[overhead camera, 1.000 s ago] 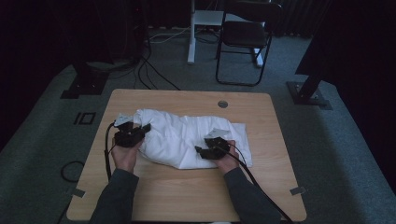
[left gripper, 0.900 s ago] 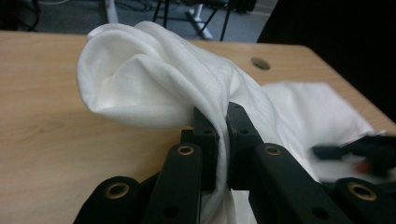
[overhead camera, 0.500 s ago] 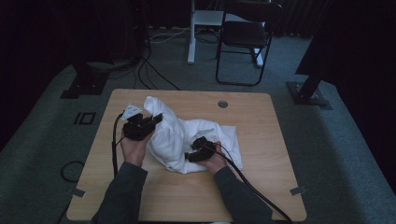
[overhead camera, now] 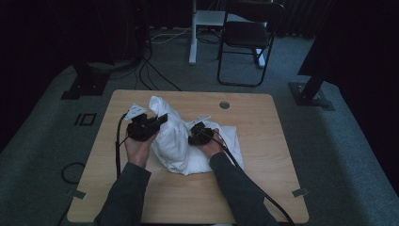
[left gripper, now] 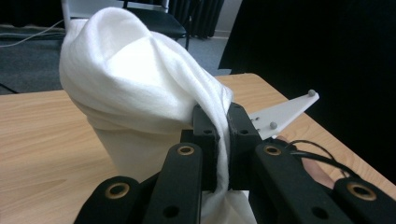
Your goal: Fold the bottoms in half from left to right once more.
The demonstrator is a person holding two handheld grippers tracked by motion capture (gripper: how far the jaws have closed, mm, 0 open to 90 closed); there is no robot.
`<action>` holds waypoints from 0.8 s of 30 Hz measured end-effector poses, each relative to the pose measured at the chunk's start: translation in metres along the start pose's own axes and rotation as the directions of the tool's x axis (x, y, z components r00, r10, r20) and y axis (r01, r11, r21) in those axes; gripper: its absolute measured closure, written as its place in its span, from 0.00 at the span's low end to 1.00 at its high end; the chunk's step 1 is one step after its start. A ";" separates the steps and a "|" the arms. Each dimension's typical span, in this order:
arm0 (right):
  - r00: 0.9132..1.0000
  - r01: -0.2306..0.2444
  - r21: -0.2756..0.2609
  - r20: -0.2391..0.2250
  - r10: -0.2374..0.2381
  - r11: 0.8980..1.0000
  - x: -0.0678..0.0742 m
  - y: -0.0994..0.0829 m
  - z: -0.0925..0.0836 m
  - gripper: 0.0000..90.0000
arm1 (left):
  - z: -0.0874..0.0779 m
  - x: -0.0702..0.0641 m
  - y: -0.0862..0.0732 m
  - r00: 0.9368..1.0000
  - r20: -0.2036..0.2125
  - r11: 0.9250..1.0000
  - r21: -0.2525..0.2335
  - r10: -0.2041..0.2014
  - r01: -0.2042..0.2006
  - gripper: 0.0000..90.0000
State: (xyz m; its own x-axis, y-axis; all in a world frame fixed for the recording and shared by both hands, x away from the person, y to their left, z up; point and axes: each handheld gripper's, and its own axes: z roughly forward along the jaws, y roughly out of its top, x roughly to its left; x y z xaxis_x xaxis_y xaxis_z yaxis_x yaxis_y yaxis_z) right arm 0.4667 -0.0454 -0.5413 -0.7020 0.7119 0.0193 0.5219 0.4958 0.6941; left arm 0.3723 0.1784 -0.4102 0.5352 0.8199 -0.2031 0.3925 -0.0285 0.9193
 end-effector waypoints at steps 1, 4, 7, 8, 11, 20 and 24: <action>1.000 0.010 0.012 0.001 -0.010 1.000 0.001 0.002 -0.004 0.61 | 0.000 0.000 0.000 1.000 0.000 1.000 0.002 0.004 -0.004 0.95; 1.000 0.021 0.001 -0.005 -0.021 1.000 0.007 0.000 -0.028 0.53 | -0.003 0.000 0.001 1.000 -0.003 1.000 0.001 0.010 -0.010 0.95; 0.999 0.004 -0.096 -0.032 -0.007 0.995 0.017 -0.018 -0.062 0.53 | -0.004 0.001 0.003 1.000 -0.004 1.000 0.001 0.011 -0.011 0.95; 0.999 0.002 -0.110 -0.032 -0.006 0.994 0.022 -0.025 -0.069 0.54 | -0.003 0.000 0.003 1.000 -0.002 1.000 0.001 0.011 -0.011 0.95; 0.999 0.049 -0.044 -0.012 -0.050 0.998 0.039 -0.046 -0.061 0.55 | -0.001 -0.006 0.006 1.000 0.015 1.000 -0.001 0.017 -0.017 0.95; 0.988 0.095 -0.113 -0.113 -0.108 0.989 0.053 -0.044 -0.040 0.50 | 0.010 -0.026 0.014 0.996 0.055 0.997 -0.002 0.072 -0.072 0.95; 0.998 -0.014 -0.252 -0.056 0.000 0.968 0.035 -0.059 -0.078 0.53 | 0.007 -0.024 0.015 0.996 0.051 0.997 0.001 0.078 -0.078 0.95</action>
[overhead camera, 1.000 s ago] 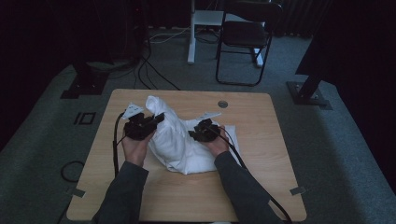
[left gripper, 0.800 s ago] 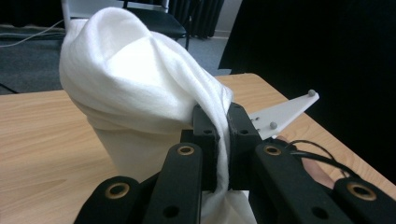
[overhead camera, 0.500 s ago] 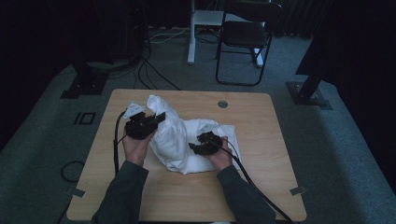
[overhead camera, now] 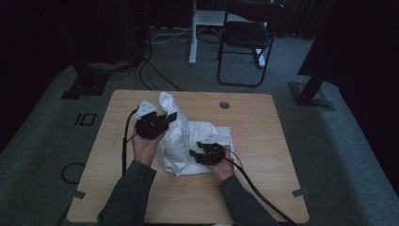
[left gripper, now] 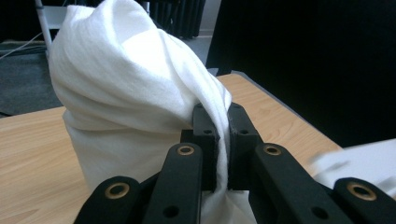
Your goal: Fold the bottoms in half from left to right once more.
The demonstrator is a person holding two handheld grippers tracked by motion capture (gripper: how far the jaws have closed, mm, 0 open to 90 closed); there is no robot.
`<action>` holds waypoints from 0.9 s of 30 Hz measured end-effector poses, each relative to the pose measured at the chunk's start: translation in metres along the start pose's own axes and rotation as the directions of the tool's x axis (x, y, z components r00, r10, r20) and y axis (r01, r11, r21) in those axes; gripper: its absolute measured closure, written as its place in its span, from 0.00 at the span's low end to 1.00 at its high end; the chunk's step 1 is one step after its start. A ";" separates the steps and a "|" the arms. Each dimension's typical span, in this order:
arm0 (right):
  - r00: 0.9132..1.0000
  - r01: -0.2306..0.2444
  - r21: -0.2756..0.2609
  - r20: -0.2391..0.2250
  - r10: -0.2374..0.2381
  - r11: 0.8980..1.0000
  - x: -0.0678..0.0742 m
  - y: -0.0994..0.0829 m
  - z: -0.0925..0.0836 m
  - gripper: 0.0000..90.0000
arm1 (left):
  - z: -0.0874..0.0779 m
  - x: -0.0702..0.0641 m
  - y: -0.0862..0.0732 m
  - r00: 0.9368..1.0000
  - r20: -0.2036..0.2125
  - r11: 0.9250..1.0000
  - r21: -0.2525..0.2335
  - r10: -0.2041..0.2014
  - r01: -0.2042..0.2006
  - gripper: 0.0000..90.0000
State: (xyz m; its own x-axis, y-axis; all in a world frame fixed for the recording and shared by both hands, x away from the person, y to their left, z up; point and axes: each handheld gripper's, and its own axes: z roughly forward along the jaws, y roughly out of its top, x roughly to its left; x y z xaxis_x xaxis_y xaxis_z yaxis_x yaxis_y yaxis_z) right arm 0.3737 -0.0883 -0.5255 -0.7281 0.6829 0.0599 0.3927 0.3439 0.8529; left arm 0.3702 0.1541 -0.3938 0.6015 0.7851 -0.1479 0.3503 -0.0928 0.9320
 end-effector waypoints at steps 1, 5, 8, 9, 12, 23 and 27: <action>0.998 -0.013 0.023 0.055 0.011 1.000 -0.005 -0.004 -0.003 0.52 | -0.001 0.000 0.001 1.000 0.000 1.000 0.001 -0.001 0.001 0.95; 0.996 -0.051 0.135 0.080 0.040 0.990 -0.011 -0.025 0.019 0.54 | -0.001 -0.008 0.004 1.000 0.022 1.000 -0.011 0.007 -0.007 0.95; 0.997 -0.055 0.121 0.065 0.047 0.991 -0.005 -0.019 0.032 0.55 | 0.005 -0.016 0.006 0.999 0.028 0.999 0.001 0.032 -0.032 0.95; 0.998 -0.038 0.128 0.057 0.031 0.991 -0.002 -0.016 0.036 0.56 | 0.009 -0.019 0.006 0.999 0.033 0.999 0.008 0.037 -0.037 0.95; 1.000 0.016 0.142 -0.023 -0.012 0.990 0.004 -0.009 0.034 0.51 | 0.020 -0.026 0.001 0.998 0.041 0.998 0.034 0.055 -0.056 0.95; 0.980 -0.144 -0.039 0.135 0.148 0.989 -0.073 -0.026 -0.070 0.51 | 0.078 -0.062 -0.026 0.988 0.136 0.989 0.115 0.079 -0.095 0.95; 0.964 -0.190 -0.058 0.176 0.197 0.980 -0.091 -0.036 -0.083 0.51 | 0.109 -0.074 -0.051 0.984 0.165 0.981 0.174 0.061 -0.090 0.95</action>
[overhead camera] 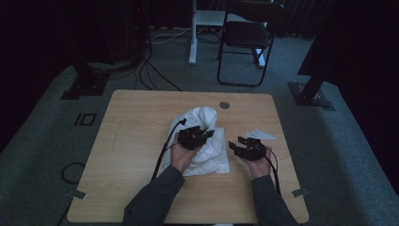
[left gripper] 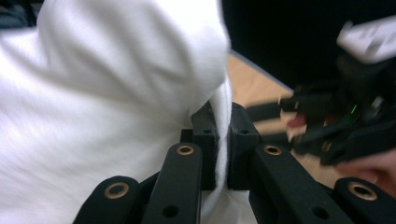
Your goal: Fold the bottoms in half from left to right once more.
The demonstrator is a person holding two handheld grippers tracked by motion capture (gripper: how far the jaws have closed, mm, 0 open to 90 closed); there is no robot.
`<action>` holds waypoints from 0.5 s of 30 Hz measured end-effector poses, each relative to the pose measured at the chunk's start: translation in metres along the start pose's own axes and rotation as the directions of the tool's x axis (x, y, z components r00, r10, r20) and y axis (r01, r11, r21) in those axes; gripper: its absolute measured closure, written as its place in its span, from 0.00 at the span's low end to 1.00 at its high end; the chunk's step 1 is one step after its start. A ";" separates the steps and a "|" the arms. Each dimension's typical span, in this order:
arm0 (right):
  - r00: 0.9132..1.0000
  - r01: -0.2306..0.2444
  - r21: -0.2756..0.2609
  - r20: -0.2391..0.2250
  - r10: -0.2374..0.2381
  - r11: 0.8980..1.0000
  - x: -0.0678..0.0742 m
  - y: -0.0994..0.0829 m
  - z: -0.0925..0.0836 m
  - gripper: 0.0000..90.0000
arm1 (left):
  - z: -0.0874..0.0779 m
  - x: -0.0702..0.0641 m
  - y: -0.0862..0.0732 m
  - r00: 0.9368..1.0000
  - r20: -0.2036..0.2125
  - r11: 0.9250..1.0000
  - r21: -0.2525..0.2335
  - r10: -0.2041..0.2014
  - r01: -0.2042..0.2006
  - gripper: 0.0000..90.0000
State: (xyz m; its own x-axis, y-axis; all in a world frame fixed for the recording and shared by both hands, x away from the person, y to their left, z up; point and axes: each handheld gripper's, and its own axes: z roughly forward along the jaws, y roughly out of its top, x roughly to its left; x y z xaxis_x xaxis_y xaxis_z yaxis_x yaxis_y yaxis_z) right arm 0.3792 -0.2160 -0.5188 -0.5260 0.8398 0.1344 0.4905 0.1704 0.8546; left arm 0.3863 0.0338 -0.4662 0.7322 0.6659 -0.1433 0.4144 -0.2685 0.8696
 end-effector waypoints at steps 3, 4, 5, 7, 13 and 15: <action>1.000 -0.029 -0.017 0.011 0.029 0.999 -0.007 0.002 -0.004 0.51 | 0.024 0.000 -0.018 1.000 0.012 0.999 0.037 -0.009 0.008 0.94; 1.000 -0.029 -0.017 0.011 0.029 0.999 -0.007 0.002 -0.004 0.51 | 0.024 0.000 -0.018 1.000 0.012 0.999 0.037 -0.009 0.008 0.94; 0.999 -0.032 -0.025 0.012 0.033 0.999 -0.008 0.004 -0.006 0.51 | 0.036 0.003 -0.030 0.999 0.016 0.998 0.060 -0.032 0.031 0.94; 0.999 -0.038 -0.055 -0.004 0.038 0.998 -0.008 0.014 -0.009 0.51 | 0.048 0.004 -0.041 0.999 0.014 0.994 0.102 -0.049 0.047 0.93; 0.992 -0.016 -0.119 -0.127 0.001 0.993 0.012 0.050 -0.005 0.46 | 0.049 0.001 -0.043 1.000 0.007 0.993 0.115 -0.028 0.027 0.92; 0.989 0.014 -0.076 -0.147 -0.025 0.997 0.020 0.059 0.007 0.45 | 0.046 0.001 -0.042 1.000 0.010 0.994 0.111 -0.023 0.022 0.91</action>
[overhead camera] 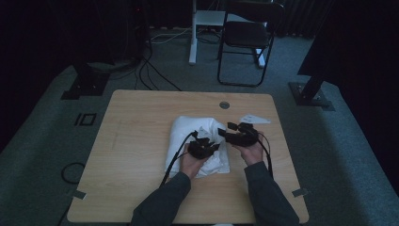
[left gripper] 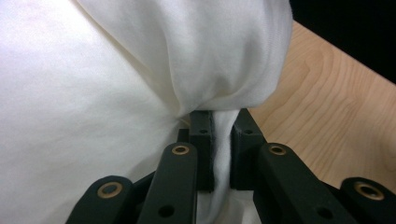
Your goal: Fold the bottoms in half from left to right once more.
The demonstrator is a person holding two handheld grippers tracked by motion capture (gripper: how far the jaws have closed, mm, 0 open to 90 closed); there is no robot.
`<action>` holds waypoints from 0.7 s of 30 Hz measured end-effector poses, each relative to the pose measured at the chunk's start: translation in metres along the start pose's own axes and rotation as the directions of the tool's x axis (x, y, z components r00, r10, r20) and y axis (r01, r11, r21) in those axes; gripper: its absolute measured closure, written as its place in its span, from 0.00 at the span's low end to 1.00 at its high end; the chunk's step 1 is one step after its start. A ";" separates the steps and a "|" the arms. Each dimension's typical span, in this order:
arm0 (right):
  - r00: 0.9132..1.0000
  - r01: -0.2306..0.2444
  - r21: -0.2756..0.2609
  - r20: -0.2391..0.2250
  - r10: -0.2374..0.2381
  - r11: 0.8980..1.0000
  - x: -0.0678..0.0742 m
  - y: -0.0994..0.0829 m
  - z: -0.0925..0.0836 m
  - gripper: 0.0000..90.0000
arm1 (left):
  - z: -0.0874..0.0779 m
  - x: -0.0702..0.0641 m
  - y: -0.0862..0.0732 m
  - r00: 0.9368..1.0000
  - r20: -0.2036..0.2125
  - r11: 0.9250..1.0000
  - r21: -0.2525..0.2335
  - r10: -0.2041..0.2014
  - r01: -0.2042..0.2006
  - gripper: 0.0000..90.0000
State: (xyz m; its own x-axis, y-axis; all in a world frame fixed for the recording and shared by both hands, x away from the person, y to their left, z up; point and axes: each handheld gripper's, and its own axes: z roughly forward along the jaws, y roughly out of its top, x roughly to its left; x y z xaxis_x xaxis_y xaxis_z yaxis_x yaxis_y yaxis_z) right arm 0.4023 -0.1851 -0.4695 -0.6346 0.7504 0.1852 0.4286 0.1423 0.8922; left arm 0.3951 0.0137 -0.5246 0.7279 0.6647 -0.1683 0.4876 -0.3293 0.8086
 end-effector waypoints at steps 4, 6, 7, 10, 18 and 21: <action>0.999 0.015 0.102 0.029 -0.018 0.995 -0.005 0.004 0.034 0.85 | -0.018 -0.004 0.007 1.000 0.029 1.000 -0.022 0.008 -0.008 0.79; 0.998 -0.017 0.109 0.062 0.010 0.994 -0.014 0.005 0.042 0.93 | -0.040 -0.005 0.014 0.999 0.044 0.997 -0.078 0.029 -0.026 0.72; 0.998 -0.037 0.106 0.064 0.030 0.994 -0.020 0.005 0.045 0.94 | -0.049 -0.005 0.018 0.998 0.039 0.994 -0.103 0.039 -0.035 0.68; 0.996 -0.045 0.113 0.075 0.037 0.993 -0.028 0.005 0.048 0.94 | -0.090 0.009 0.031 0.997 -0.066 0.977 -0.204 0.042 -0.055 0.62; 0.996 -0.039 0.127 0.082 0.029 0.991 -0.034 0.005 0.051 0.93 | -0.091 0.062 0.008 0.977 -0.204 0.997 -0.043 -0.064 0.056 0.65; 0.996 -0.038 0.136 0.087 0.026 0.990 -0.037 0.005 0.052 0.92 | -0.073 0.065 -0.011 0.983 -0.175 0.998 0.011 -0.060 0.063 0.64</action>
State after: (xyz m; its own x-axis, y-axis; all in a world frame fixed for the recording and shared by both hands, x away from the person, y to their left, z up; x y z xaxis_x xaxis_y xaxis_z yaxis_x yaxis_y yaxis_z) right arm 0.4613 -0.1790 -0.4936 -0.5651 0.8069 0.1721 0.5359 0.2004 0.8202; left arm 0.4017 0.1091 -0.5030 0.6018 0.7903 -0.1154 0.5376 -0.2940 0.7903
